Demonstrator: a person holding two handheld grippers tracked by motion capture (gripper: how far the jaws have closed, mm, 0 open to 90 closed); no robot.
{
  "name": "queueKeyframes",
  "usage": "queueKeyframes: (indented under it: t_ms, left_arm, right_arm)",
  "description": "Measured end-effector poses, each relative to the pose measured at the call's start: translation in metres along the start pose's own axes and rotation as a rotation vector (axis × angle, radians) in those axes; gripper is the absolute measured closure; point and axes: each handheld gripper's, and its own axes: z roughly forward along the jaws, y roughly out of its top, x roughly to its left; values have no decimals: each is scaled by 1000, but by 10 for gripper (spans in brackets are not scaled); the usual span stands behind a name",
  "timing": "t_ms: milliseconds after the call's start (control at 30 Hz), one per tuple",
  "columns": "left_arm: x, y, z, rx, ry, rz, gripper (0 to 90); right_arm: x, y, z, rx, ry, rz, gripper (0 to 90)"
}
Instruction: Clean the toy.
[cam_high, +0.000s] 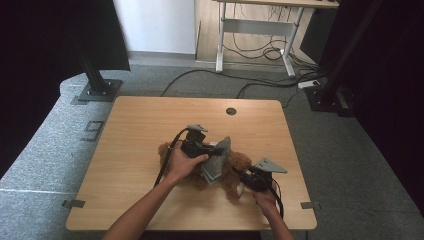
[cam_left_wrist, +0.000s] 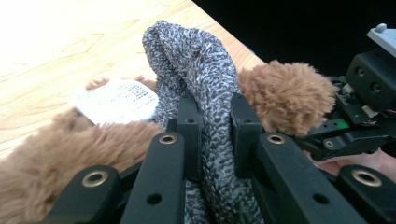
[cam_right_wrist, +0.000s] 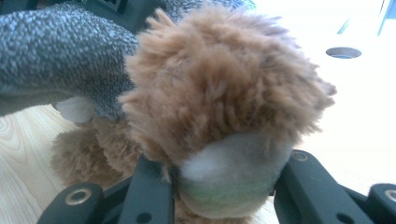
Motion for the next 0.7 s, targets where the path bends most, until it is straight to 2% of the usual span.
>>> queueKeyframes:
  t_ms: [167,333,433,533,700]
  left_arm:
    - [6,-4,-13,-15,26,0,774]
    - [22,-11,-41,-39,82,-20,775]
    - [26,-12,-53,-63,69,-22,775]
    - [16,-9,-55,-85,22,-5,774]
    - [-21,2,-39,-88,-72,56,771]
  right_arm:
    - [-1,-1,-1,4,0,2,676]
    - [-3,-1,0,3,0,9,677]
    - [-2,-1,1,1,3,8,677]
    - [-1,-1,3,3,3,4,677]
    - [-2,-1,2,6,6,8,677]
